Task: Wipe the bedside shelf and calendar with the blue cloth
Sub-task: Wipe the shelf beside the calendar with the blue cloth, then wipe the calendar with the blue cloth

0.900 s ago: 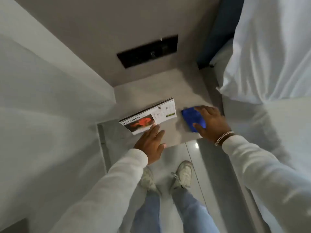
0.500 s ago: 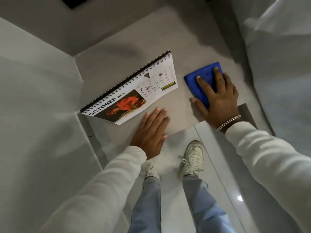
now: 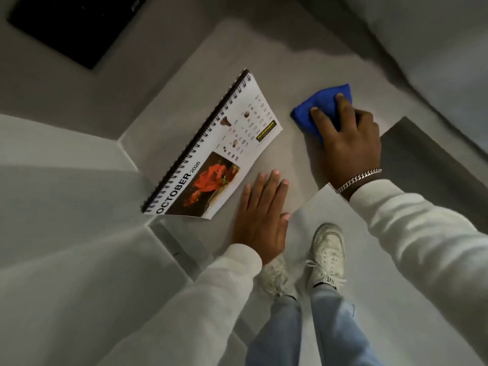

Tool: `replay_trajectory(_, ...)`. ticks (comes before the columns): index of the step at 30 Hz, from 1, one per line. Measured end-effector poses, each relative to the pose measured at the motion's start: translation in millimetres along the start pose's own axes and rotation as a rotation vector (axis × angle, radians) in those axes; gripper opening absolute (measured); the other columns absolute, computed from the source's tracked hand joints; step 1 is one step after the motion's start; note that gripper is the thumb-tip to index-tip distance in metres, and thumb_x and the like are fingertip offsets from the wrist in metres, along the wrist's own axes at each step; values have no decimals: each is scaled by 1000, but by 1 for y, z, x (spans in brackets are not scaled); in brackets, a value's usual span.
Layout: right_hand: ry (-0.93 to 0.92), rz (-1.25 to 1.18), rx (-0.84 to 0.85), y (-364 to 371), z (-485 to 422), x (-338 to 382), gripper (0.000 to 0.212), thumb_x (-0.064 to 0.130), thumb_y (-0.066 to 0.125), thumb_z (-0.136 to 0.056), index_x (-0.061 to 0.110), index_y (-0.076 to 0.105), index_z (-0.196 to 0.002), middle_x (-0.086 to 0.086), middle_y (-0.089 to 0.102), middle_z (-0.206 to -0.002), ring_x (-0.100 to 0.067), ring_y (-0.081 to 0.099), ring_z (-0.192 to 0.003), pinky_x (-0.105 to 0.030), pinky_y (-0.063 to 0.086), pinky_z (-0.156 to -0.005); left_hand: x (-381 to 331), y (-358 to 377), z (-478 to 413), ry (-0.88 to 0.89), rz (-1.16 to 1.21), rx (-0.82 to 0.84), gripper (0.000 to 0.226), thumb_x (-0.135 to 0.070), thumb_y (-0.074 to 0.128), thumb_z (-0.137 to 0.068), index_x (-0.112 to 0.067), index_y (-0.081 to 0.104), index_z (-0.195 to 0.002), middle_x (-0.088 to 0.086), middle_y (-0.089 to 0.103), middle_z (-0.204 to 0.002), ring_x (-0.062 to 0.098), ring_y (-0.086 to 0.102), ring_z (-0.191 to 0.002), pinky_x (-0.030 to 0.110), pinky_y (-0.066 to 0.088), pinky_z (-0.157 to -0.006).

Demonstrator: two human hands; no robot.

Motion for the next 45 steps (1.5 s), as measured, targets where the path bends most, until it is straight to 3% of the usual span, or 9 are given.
replay_trajectory(9,129,-287,349,-40,50,21,58,10,56,-83,22,44,-139,-24,40,-146,-44,58,-97,-48,53,-80,-5,-127,41,134,122,-276,60,-32,37,-97,-6,28,-151,15,19,-163,33,13,-153,52,12,-123)
replay_trajectory(12,217,-564,230,-55,60,30,53,14,60,-86,21,48,-137,-19,48,-143,-44,63,-102,-51,55,-84,21,-172,23,1,75,-365,74,-49,33,-97,-3,17,-153,16,5,-165,31,1,-154,49,3,-124)
replay_trajectory(18,333,-949,3,-57,63,78,50,31,46,-97,23,33,-145,-14,42,-149,-29,58,-116,-40,49,-99,68,-182,-12,79,-50,-69,92,-71,16,-90,-9,-6,-154,11,-13,-164,26,-14,-153,49,3,-125)
replay_trajectory(22,393,-1084,-113,-48,45,102,51,35,41,-98,29,27,-147,-10,36,-153,-2,37,-123,-2,28,-94,81,-170,-17,176,-87,15,86,-70,21,-90,-25,-18,-152,-2,-18,-164,15,-15,-153,46,4,-124)
replay_trajectory(25,439,-1159,-145,-40,33,114,49,30,45,-99,28,30,-146,-10,33,-154,-10,40,-130,-14,40,-97,85,-167,-19,221,-67,0,85,-68,24,-92,-23,-14,-153,-7,-19,-164,16,-12,-153,49,7,-124)
replay_trajectory(27,456,-1195,-125,-34,31,125,48,25,48,-98,23,35,-144,-11,32,-155,-21,43,-134,-23,43,-104,87,-166,-20,237,-49,-5,86,-67,25,-92,-20,-11,-154,-6,-18,-164,18,-11,-154,51,9,-124)
replay_trajectory(31,425,-1212,-129,-27,48,153,49,21,51,-94,17,40,-142,-12,25,-157,-27,40,-136,4,25,-100,90,-165,-20,257,-17,-7,87,-67,25,-92,-18,-9,-154,3,-10,-166,21,-7,-155,54,12,-123)
replay_trajectory(39,430,-1196,-148,-27,64,178,54,21,49,-95,32,27,-143,-7,17,-160,-28,39,-137,-24,40,-101,87,-166,-20,293,11,16,90,-67,24,-91,-11,-7,-154,11,-9,-165,28,-5,-154,60,16,-120)
replay_trajectory(45,527,-1122,-236,-35,22,153,54,20,50,-96,30,28,-144,-10,21,-159,-3,28,-127,12,26,-83,86,-168,-20,281,-3,21,91,-68,23,-91,-8,-5,-153,9,-10,-165,26,-6,-154,56,12,-123)
Point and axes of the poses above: each hand's wrist, its own z-axis away from the middle knuckle, its own y-axis out of the palm, x = y × z, the point moved 4 cm from there along -z, towards the middle knuckle
